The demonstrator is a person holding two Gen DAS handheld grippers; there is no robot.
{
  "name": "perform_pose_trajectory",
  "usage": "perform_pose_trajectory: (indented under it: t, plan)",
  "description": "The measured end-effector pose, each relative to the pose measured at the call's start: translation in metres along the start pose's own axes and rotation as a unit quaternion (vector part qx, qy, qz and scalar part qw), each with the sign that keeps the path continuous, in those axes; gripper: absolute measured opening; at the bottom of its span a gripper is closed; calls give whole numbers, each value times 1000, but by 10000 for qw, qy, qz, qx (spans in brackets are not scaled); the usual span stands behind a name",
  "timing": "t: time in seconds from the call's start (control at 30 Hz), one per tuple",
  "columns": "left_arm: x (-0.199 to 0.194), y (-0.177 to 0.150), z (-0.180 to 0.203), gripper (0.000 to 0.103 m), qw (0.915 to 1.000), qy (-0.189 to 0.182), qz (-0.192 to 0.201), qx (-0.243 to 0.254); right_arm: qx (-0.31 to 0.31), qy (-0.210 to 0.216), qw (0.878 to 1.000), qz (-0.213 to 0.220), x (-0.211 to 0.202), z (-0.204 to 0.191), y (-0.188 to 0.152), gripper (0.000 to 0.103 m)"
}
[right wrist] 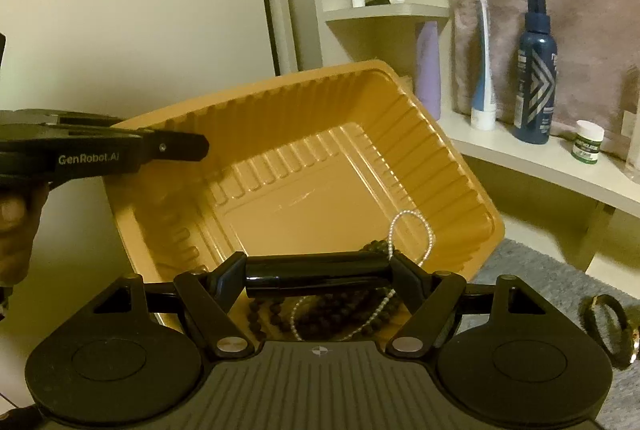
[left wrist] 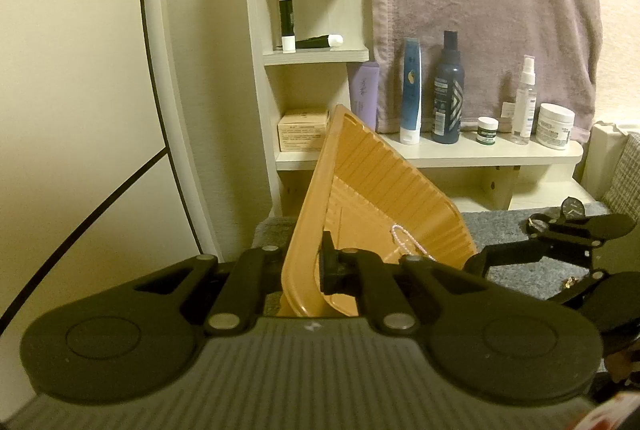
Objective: Organize jewelry
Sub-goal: 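Carry the dark bracelet into the tray and open the right gripper, then move the right gripper back over the wooden bead necklace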
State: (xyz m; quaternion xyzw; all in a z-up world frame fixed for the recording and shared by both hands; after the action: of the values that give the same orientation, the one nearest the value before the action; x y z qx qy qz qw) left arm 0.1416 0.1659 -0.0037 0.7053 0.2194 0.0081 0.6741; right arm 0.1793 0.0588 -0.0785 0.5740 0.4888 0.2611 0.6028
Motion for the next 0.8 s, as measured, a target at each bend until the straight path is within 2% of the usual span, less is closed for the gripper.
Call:
perform_pose_trajectory:
  t: [0.53,0.63,0.8]
  plan:
    - [0,0,0,7,10000,5,-3,-6,278,76,9996,-31,4,1,-5,78]
    - [0,0,1,7,10000,-2,-7,0,324,-4,9994,72,2,3,-3,83]
    - [-1,3,3,7,10000,-15,9,10,287,-201,9992,204,-9,9,4,83]
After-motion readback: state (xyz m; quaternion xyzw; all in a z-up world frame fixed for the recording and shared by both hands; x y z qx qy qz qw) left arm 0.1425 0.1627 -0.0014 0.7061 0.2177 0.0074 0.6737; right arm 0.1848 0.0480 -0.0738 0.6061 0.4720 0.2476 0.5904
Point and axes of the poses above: each gripper's, at about its wrist camera, not at the fingertips, and x roughly the way its jaws point, z to its right, y to its top, the point moved 9 cm from there along x, roughly the way its jaws point, and after that the axes turned 11 degrees about z, right-handed, at the moved point
